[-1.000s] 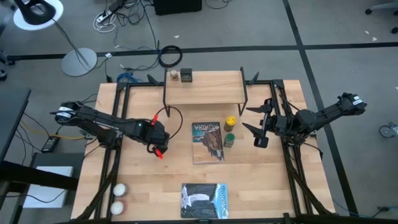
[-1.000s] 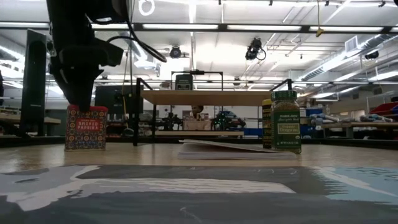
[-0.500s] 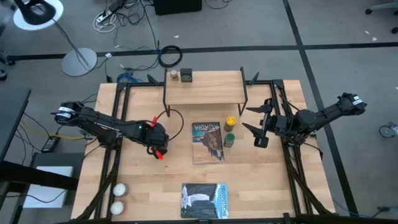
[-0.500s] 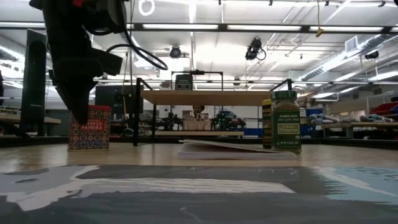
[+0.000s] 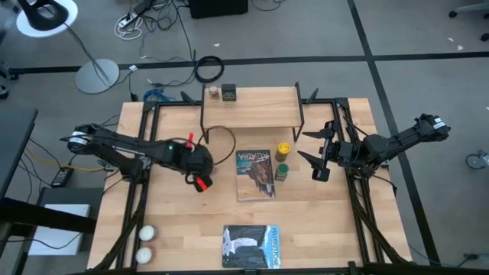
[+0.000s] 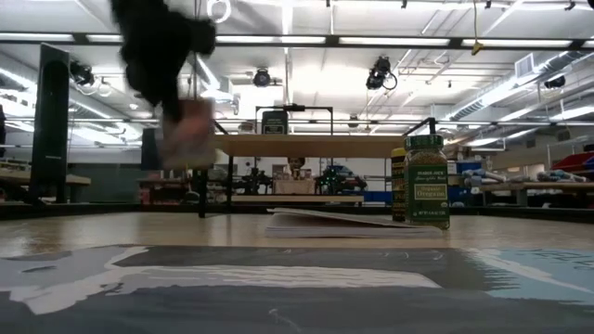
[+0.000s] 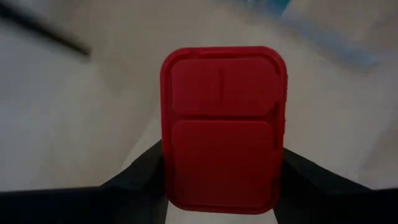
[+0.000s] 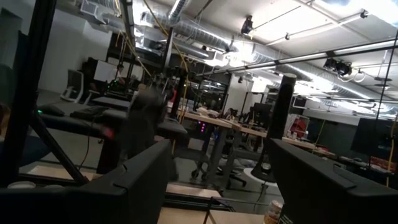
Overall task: Shelf spices
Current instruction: Put the red seasoning can on the shelf
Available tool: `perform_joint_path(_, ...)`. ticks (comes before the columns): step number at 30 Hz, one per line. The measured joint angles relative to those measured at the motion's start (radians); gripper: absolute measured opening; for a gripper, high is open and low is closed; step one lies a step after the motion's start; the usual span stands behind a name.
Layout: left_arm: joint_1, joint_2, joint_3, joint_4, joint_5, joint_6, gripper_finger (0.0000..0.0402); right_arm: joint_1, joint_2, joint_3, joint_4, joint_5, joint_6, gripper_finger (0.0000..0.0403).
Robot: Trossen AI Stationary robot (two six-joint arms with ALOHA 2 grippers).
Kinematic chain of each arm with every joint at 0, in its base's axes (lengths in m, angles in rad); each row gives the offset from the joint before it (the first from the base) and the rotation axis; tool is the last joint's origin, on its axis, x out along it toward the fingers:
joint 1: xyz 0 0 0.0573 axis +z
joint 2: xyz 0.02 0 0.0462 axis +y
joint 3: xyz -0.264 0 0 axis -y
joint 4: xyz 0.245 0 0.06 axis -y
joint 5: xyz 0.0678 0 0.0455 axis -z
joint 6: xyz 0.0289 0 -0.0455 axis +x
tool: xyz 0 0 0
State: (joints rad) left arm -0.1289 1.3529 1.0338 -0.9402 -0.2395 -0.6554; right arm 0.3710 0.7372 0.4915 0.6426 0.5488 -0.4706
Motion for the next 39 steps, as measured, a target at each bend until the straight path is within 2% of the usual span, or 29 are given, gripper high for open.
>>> perform_joint_path(5, 0.018, 0.0, 0.271, -0.079, -0.074, 0.173, 0.0202, 0.0, 0.0, 0.0, 0.0, 0.0, 0.0, 0.027)
perform_joint_path(9, 0.109, 0.019, 0.441, -0.091, -0.125, 0.343, 0.0202, 0.0, 0.0, 0.0, 0.0, 0.0, 0.0, 0.027)
perform_joint_path(14, 0.279, 0.102, 0.564, -0.104, -0.106, 0.535, 0.0202, 0.0, 0.0, 0.0, 0.004, 0.0, 0.0, 0.027)
perform_joint_path(19, 0.423, 0.244, 0.65, -0.071, -0.058, 0.676, 0.0202, 0.0, 0.0, 0.0, 0.007, 0.0, 0.0, 0.027)
perform_joint_path(25, 0.505, 0.445, 0.839, -0.099, 0.049, 0.788, 0.0202, 0.0, 0.0, 0.0, 0.007, 0.0, -0.002, 0.027)
perform_joint_path(31, 0.544, 0.639, 1.091, -0.293, 0.07, 0.852, 0.0202, 0.0, 0.0, 0.0, 0.007, 0.0, -0.003, 0.027)
perform_joint_path(35, 0.563, 0.722, 1.22, -0.353, 0.073, 0.878, 0.0202, 0.0, 0.0, 0.0, 0.007, -0.001, -0.005, 0.027)
perform_joint_path(39, 0.581, 0.756, 1.286, -0.364, 0.077, 0.908, 0.0202, 0.0, 0.0, 0.0, 0.006, -0.003, -0.005, 0.027)
